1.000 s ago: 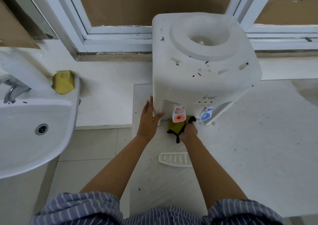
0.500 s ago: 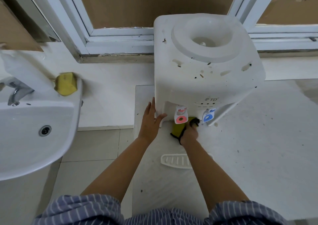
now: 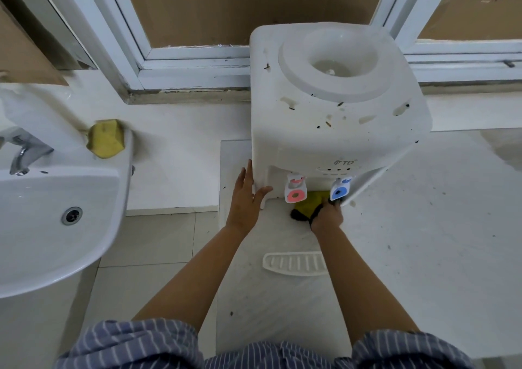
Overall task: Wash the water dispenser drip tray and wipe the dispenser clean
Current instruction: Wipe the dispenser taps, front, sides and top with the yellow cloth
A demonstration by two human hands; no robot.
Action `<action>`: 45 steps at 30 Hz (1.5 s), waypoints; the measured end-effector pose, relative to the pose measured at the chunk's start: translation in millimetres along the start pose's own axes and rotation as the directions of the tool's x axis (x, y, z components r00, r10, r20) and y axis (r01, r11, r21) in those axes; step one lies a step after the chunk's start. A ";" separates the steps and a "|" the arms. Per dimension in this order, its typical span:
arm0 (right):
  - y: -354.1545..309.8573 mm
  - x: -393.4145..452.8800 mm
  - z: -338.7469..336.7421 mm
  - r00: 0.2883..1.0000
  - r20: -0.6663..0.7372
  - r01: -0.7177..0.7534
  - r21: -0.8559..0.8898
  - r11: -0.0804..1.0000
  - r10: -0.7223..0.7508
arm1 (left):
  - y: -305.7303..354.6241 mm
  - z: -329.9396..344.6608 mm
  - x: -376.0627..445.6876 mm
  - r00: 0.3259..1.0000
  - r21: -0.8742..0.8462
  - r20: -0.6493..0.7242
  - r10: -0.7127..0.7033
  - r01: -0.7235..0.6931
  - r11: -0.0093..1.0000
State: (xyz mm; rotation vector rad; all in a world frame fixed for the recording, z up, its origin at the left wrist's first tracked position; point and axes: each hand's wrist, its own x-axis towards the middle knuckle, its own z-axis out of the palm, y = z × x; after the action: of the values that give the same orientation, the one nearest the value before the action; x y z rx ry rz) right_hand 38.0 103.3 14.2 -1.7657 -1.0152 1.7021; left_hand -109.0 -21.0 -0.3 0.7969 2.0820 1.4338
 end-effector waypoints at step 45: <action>48.6 -28.4 65.4 0.983 0.136 -0.144 0.171 0.975 0.121 | 8.4 -1.0 -1.7 1.000 0.048 -0.001 -0.016 0.016 0.999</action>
State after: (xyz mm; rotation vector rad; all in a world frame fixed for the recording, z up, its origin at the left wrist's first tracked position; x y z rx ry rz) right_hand -16.2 41.7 -12.8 -1.6605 -0.7795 1.9425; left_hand -106.9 -20.6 8.1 0.7974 2.1262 1.3803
